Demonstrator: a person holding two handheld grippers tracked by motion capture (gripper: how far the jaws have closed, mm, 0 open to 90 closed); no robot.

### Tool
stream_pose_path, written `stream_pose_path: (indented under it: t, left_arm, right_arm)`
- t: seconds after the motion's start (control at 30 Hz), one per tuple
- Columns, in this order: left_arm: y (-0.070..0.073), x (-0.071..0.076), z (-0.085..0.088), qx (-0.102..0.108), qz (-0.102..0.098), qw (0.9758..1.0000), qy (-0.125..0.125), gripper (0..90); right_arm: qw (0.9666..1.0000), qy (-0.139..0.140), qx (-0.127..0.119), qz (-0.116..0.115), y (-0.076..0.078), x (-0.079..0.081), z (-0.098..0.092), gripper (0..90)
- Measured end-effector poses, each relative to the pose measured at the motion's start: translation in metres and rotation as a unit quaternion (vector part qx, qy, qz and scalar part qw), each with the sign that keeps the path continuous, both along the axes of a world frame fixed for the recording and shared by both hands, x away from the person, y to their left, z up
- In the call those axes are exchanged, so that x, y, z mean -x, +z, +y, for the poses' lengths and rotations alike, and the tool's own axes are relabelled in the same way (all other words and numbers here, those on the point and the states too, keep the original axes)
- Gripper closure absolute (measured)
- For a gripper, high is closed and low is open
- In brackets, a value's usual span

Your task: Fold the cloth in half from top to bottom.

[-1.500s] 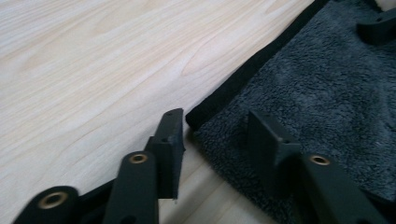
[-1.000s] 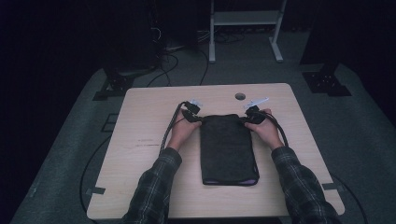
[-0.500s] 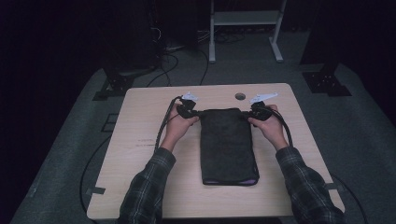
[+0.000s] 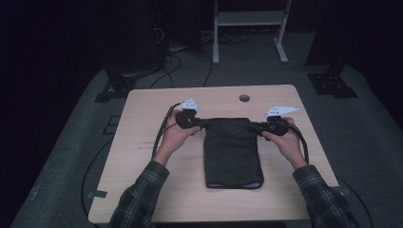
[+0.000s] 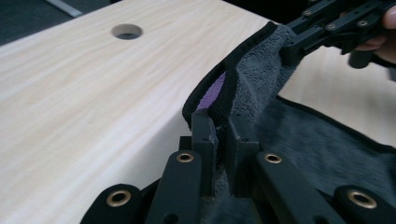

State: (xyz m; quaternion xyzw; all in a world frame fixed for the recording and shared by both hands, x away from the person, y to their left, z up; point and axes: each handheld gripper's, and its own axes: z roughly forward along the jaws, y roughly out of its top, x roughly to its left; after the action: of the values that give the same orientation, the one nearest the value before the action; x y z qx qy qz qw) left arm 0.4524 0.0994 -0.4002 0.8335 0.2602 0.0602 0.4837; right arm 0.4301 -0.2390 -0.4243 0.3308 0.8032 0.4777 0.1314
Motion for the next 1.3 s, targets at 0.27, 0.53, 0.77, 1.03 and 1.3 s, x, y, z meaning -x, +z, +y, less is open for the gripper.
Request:
stream_pose_path:
  t: [0.27, 0.53, 0.77, 1.03, 1.3]
  left_arm:
    - [-0.006, 0.037, 0.010, 0.017, 0.017, 0.9996, -0.018, 83.8]
    - [-0.013, 0.068, 0.015, 0.020, 0.032, 0.9988, -0.031, 83.9]
    - [-0.025, 0.092, 0.015, 0.012, 0.046, 0.9978, -0.046, 83.8]
    - [-0.043, 0.109, 0.016, -0.006, 0.071, 0.9959, -0.057, 83.8]
    - [-0.056, 0.116, 0.012, -0.027, 0.091, 0.9932, -0.067, 83.1]
  right_arm:
    - [0.9998, 0.021, -0.003, -0.003, -0.002, 0.039, -0.003, 77.7]
    - [0.9993, 0.036, -0.007, -0.001, -0.006, 0.073, -0.003, 77.5]
    - [0.9989, 0.047, 0.005, 0.006, -0.015, 0.096, -0.002, 77.0]
    - [0.9977, 0.061, 0.019, 0.024, -0.030, 0.113, 0.000, 76.1]
    - [0.9966, 0.065, 0.037, 0.033, -0.039, 0.126, 0.000, 72.9]
